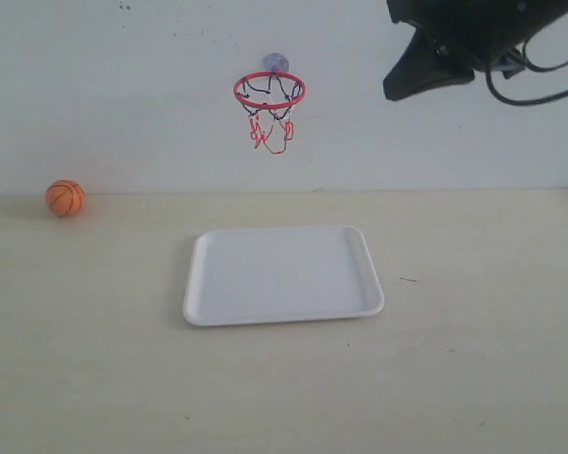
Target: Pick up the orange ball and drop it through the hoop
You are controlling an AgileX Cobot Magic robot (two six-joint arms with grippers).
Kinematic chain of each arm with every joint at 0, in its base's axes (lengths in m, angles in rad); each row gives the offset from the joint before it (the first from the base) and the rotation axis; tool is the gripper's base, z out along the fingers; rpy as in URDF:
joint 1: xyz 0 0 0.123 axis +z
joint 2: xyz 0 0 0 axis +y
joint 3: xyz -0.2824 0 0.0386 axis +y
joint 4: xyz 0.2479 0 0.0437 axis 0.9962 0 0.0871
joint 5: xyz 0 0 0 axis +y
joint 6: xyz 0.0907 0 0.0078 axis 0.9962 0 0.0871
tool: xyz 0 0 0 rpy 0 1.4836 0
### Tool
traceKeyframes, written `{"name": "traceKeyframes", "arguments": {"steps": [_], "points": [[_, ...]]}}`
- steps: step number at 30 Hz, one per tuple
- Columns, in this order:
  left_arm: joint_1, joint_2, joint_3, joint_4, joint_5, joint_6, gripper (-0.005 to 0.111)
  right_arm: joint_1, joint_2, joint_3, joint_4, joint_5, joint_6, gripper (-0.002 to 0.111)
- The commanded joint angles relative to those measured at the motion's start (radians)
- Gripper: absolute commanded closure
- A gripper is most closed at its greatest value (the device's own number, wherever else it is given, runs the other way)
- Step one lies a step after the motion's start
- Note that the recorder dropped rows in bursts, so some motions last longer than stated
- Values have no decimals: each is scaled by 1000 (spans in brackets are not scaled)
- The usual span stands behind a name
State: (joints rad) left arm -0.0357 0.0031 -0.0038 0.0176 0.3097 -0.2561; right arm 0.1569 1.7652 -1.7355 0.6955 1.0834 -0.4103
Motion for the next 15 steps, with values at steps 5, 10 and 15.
{"name": "traceKeyframes", "arguments": {"steps": [5,10,15], "points": [[3,-3,4,1,-4,-6,103,-7,-414,596,17,-270,-19,108],[3,-3,4,1,-4,-6,103,-7,-583,815,20,-302,-17,108],[3,-3,4,1,-4,-6,103,-7,-691,948,42,-299,51,108]]}}
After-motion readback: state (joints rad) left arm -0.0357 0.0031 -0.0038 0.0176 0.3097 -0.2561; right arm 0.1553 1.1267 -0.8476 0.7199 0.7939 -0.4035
